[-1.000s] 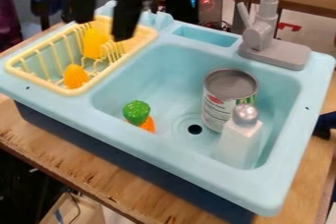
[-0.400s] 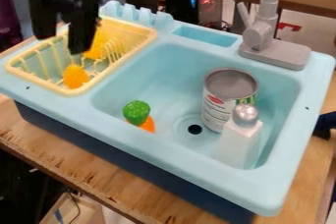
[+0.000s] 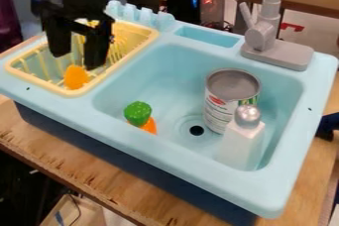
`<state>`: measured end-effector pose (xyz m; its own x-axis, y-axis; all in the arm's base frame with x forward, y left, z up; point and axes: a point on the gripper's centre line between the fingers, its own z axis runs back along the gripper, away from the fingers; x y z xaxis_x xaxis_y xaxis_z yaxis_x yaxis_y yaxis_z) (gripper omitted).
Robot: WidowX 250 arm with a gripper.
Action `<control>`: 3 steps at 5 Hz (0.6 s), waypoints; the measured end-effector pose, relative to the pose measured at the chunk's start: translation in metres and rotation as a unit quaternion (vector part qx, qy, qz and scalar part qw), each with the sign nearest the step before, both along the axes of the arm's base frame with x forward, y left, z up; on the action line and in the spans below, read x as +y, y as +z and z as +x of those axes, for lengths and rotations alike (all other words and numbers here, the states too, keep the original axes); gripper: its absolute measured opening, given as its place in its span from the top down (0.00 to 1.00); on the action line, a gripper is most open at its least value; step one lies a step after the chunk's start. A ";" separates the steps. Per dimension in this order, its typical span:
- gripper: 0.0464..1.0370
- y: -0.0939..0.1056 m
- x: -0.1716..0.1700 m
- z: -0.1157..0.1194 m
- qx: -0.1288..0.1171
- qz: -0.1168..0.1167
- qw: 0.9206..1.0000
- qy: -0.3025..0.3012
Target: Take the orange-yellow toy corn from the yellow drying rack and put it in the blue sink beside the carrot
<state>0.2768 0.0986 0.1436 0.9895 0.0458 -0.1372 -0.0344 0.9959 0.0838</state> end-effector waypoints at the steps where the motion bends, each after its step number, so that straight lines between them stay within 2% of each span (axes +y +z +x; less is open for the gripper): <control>1: 0.04 -0.012 0.002 0.001 0.020 0.000 1.000 0.009; 3: 0.04 -0.018 0.008 0.002 0.043 0.002 0.999 0.024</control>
<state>0.2787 0.1065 0.1256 0.9708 0.0935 -0.2207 -0.0746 0.9929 0.0921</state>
